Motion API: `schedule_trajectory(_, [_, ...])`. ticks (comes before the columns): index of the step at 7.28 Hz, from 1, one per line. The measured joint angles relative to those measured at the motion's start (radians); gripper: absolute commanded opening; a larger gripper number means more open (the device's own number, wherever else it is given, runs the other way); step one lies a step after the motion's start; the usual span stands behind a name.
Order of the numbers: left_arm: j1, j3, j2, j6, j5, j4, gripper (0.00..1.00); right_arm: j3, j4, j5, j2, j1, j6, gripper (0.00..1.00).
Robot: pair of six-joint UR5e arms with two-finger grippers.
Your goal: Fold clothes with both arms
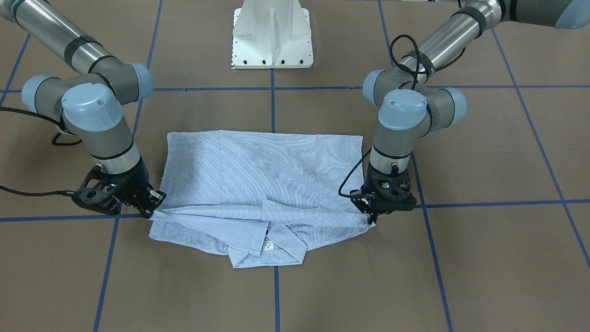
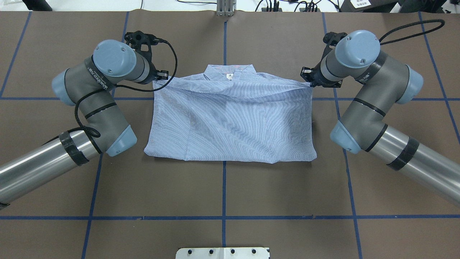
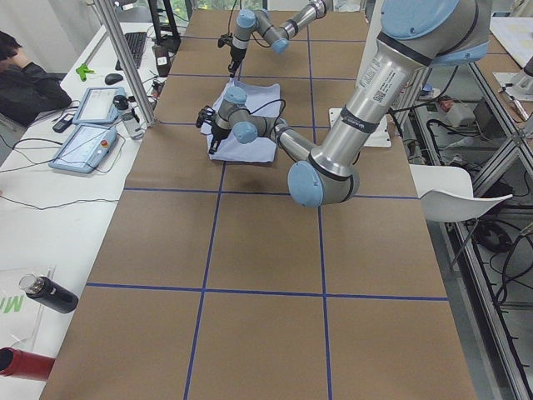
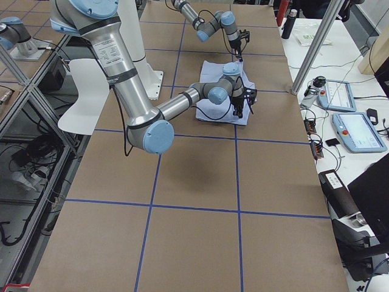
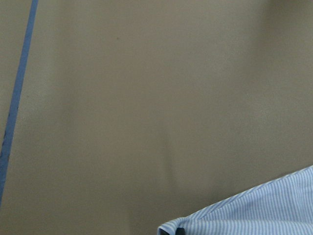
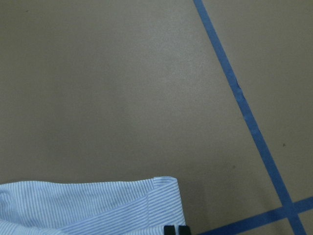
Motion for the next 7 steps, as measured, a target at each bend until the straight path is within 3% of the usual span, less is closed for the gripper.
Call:
schedule_trajectory(3, [-0.062, -0.081, 0.056, 0.048, -0.206, -0.033, 1.0, 0.013, 0.0, 0.143, 0.001, 0.058, -0.06, 1.0])
schedule_trajectory(5, [-0.053, -0.215, 0.209, 0.056, -0.264, -0.106, 1.0, 0.067, 0.002, 0.21, -0.036, 0.083, -0.1, 1.0])
schedule_trajectory(7, [0.022, -0.254, 0.306, 0.005, -0.284, -0.229, 1.0, 0.098, 0.002, 0.217, -0.053, 0.085, -0.105, 1.0])
